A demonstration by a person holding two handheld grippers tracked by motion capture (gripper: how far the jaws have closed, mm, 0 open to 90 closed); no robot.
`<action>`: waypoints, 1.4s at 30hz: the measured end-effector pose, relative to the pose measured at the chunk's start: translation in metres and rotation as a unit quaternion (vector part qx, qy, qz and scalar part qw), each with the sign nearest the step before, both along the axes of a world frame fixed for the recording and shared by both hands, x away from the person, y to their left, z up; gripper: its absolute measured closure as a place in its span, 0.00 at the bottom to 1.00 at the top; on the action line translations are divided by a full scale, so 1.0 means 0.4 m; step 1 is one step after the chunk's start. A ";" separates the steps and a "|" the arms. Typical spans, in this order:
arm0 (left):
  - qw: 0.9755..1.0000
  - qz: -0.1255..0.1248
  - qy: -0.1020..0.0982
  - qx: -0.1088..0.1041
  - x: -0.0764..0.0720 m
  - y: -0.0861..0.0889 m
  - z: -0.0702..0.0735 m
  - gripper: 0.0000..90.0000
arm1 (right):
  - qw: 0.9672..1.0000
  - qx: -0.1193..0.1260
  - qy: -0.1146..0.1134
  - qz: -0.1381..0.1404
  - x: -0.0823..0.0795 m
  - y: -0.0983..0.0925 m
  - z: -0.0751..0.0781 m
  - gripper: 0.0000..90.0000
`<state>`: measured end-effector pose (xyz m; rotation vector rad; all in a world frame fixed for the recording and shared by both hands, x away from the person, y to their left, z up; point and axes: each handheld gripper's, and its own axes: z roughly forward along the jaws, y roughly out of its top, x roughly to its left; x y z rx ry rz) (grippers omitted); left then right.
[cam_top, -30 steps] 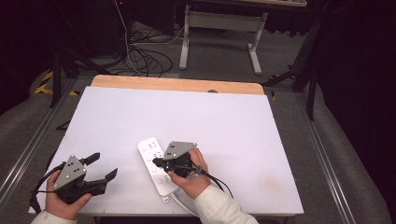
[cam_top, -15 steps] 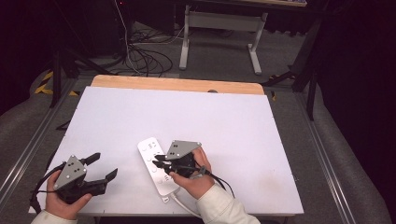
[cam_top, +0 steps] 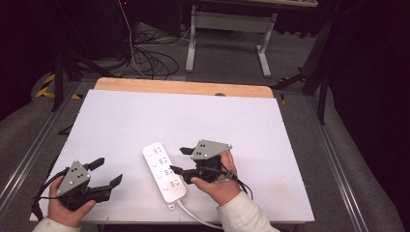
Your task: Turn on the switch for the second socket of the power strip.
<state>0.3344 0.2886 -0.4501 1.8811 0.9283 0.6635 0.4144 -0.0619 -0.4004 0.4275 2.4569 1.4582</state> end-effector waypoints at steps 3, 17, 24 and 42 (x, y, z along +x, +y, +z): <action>1.000 0.001 0.003 -0.005 0.000 0.001 0.000 0.24 | 1.000 0.002 0.006 -0.011 0.000 -0.029 0.006 0.37; 1.000 -0.002 0.000 -0.006 -0.001 0.001 0.002 0.24 | 0.997 0.021 0.017 -0.071 0.000 -0.167 0.001 0.28; 1.000 -0.004 0.000 -0.005 -0.002 0.000 0.002 0.24 | 0.994 0.035 0.033 -0.094 -0.002 -0.230 -0.027 0.26; 1.000 -0.015 0.014 -0.008 0.001 0.003 0.001 0.24 | 0.985 0.047 0.061 -0.153 -0.015 -0.381 -0.125 0.22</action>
